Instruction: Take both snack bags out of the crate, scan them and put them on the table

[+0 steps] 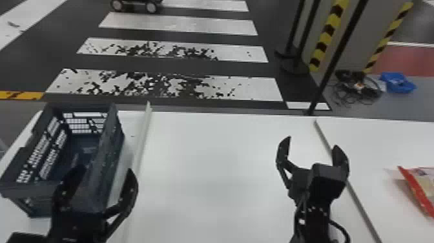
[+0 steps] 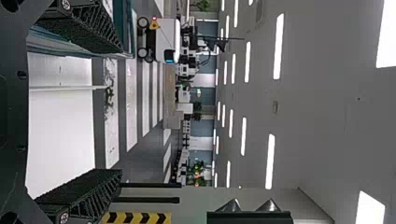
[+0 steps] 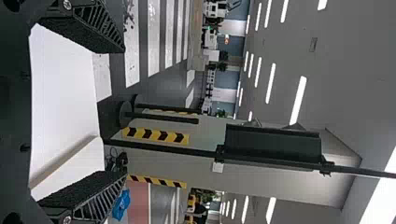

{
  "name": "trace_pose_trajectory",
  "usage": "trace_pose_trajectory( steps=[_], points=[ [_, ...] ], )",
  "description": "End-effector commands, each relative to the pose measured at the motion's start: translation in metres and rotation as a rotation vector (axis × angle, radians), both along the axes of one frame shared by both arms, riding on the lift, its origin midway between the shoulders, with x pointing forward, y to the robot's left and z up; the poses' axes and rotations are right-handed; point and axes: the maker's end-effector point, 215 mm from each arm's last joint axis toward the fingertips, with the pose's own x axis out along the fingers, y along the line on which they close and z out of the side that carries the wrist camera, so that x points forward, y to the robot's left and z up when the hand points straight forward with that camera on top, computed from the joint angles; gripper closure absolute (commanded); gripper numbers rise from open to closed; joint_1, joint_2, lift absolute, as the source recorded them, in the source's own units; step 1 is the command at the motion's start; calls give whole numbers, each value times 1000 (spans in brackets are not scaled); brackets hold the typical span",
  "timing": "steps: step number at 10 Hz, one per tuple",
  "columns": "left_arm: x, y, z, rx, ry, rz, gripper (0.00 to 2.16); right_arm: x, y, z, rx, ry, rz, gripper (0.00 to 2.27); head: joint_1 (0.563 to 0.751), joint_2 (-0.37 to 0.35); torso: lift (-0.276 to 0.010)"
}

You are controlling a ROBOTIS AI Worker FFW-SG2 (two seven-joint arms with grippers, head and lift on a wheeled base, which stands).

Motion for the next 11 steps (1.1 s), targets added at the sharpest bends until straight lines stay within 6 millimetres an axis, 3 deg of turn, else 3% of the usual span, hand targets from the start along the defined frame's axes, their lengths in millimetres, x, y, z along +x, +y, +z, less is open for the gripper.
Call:
trace_pose_trajectory(
  steps=[1, 5, 11],
  points=[
    [-1, 2, -7, 0, 22, 8, 80, -17, 28, -15, 4, 12, 50, 66, 695, -46, -91],
    [-1, -5, -16, -8, 52, 11, 80, -46, 49, -27, 11, -2, 65, 70, 695, 12, -91],
    [2, -12, -18, -5, 62, 0, 80, -55, 61, -40, 10, 24, 89, 70, 695, 29, -91]
  ],
)
